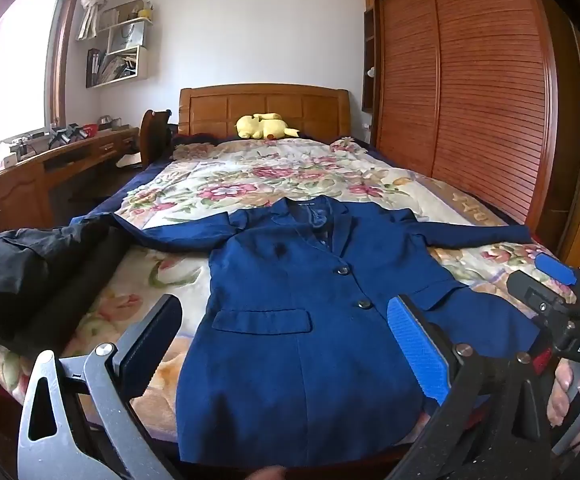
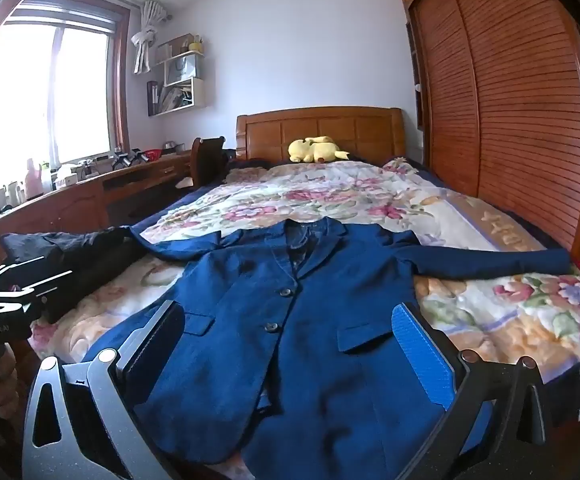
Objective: Fold large clothes
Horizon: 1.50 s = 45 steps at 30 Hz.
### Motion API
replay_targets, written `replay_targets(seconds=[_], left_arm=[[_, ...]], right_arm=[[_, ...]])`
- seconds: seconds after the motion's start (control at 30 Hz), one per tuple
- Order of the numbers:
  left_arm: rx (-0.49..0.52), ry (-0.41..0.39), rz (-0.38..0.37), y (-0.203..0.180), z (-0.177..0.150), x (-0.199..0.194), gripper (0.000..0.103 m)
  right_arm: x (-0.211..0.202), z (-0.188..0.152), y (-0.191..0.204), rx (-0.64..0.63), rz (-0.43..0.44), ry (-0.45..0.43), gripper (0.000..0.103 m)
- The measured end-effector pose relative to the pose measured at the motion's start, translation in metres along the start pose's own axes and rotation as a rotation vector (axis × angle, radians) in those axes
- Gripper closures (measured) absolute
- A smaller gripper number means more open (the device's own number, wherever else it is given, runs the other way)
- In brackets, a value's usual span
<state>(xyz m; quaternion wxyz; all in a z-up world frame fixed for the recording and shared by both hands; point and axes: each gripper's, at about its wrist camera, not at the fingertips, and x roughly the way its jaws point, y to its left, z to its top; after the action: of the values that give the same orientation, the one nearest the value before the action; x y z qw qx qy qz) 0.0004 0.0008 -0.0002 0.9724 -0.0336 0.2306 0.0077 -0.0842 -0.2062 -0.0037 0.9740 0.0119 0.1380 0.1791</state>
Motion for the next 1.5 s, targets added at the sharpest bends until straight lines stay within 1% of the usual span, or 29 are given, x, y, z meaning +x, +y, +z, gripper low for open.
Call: replay_targets(seconds=[0.03, 0.2, 0.3, 1.5], left_arm=[[0.017, -0.027, 0.005, -0.0009, -0.0005, -0.0015, 0.000], [0.018, -0.016, 0.005, -0.0022, -0.0026, -0.0001, 0.000], [0.019, -0.010, 0.003, -0.0022, -0.0028, 0.0012, 0.000], [0.021, -0.019, 0.011, -0.0053, -0.0006, -0.0038, 0.000]], right_arm=[[0.0001, -0.0001, -0.0001, -0.001, 0.000, 0.003, 0.000], [-0.0001, -0.0009, -0.0007, -0.004, 0.002, 0.015, 0.000], [-0.0039, 0.0024, 0.0024, -0.004, 0.000, 0.007, 0.000], [-0.0031, -0.0014, 0.0006, 0.007, 0.008, 0.013, 0.000]])
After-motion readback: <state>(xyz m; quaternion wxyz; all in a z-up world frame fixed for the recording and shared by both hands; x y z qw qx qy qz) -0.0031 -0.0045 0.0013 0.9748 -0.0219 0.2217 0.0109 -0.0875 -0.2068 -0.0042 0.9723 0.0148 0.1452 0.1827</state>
